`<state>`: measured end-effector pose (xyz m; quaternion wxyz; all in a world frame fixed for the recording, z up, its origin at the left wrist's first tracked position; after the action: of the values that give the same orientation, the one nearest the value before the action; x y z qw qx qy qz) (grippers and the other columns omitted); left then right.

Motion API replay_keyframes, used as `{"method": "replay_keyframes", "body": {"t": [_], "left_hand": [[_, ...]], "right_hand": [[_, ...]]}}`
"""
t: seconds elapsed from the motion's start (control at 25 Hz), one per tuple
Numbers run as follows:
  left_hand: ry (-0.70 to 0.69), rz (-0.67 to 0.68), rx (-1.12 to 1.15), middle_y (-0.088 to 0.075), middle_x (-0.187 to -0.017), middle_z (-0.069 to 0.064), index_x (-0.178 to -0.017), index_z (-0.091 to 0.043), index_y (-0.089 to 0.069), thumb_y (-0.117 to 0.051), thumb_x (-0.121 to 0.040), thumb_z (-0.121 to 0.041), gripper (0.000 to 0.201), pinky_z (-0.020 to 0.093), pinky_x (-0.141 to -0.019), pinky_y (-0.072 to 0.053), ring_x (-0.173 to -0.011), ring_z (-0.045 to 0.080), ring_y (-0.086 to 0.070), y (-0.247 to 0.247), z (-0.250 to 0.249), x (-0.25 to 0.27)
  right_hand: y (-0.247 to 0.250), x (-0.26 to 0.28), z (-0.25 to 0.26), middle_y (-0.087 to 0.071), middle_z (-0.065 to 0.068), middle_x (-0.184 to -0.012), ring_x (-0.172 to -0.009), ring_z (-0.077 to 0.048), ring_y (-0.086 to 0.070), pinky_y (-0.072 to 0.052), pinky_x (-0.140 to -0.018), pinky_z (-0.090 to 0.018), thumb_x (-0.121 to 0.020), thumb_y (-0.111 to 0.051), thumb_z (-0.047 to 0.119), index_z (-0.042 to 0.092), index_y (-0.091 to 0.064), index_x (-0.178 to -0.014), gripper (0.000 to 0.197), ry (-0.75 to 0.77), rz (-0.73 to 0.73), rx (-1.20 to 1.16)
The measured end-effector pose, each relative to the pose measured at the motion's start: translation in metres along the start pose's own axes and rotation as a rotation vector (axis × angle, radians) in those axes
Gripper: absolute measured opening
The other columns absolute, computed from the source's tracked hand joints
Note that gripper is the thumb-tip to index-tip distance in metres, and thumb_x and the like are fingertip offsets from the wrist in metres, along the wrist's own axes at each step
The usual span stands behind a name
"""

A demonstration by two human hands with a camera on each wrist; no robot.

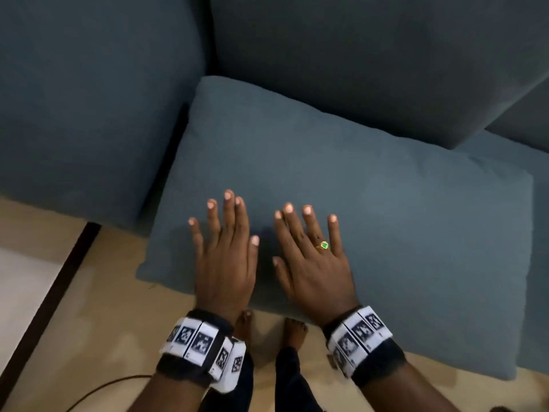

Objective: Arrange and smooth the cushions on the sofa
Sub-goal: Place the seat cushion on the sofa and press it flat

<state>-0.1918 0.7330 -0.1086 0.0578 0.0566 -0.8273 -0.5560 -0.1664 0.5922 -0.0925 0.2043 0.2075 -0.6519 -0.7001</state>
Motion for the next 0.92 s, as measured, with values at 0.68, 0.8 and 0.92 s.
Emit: {"method": "replay_keyframes", "body": {"t": [0.68, 0.8, 0.92], "left_hand": [[0.560, -0.145, 0.298, 0.018, -0.166, -0.006, -0.160, -0.021, 0.003, -0.006, -0.104, -0.047, 0.063, 0.054, -0.124, 0.010, -0.155, 0.021, 0.014, 0.005, 0.154, 0.054], [0.670, -0.182, 0.414, 0.009, -0.168, -0.003, -0.162, -0.019, -0.006, -0.015, -0.107, -0.042, 0.060, 0.047, -0.125, 0.011, -0.156, 0.022, 0.006, 0.008, 0.177, 0.059], [0.658, -0.150, 0.459, 0.004, -0.169, -0.002, -0.161, -0.021, -0.007, -0.005, -0.103, -0.048, 0.064, 0.059, -0.123, 0.008, -0.156, 0.026, 0.005, -0.013, 0.175, 0.074]], "right_hand": [[-0.024, -0.105, 0.160, -0.021, -0.006, -0.167, -0.155, -0.024, -0.017, -0.012, -0.122, -0.063, -0.101, -0.052, 0.041, 0.013, -0.031, -0.158, 0.067, 0.511, 0.154, 0.115], [-0.022, -0.113, 0.187, -0.007, -0.002, -0.169, -0.157, -0.023, -0.003, -0.009, -0.123, -0.062, -0.104, -0.039, 0.038, 0.016, -0.020, -0.161, 0.063, 0.588, 0.188, 0.082], [-0.034, -0.105, 0.200, -0.011, -0.004, -0.170, -0.157, -0.023, -0.004, -0.001, -0.123, -0.062, -0.106, -0.036, 0.044, 0.016, -0.021, -0.161, 0.063, 0.610, 0.313, 0.140]]}}
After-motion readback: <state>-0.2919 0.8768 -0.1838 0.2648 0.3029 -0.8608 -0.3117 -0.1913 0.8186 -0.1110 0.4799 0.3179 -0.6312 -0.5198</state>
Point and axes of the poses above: each hand's wrist, its own x-axis away from the middle knuckle, its own y-axis out of the back of the hand, z = x × y, the point moved 7 cm from there along -x, towards the middle knuckle
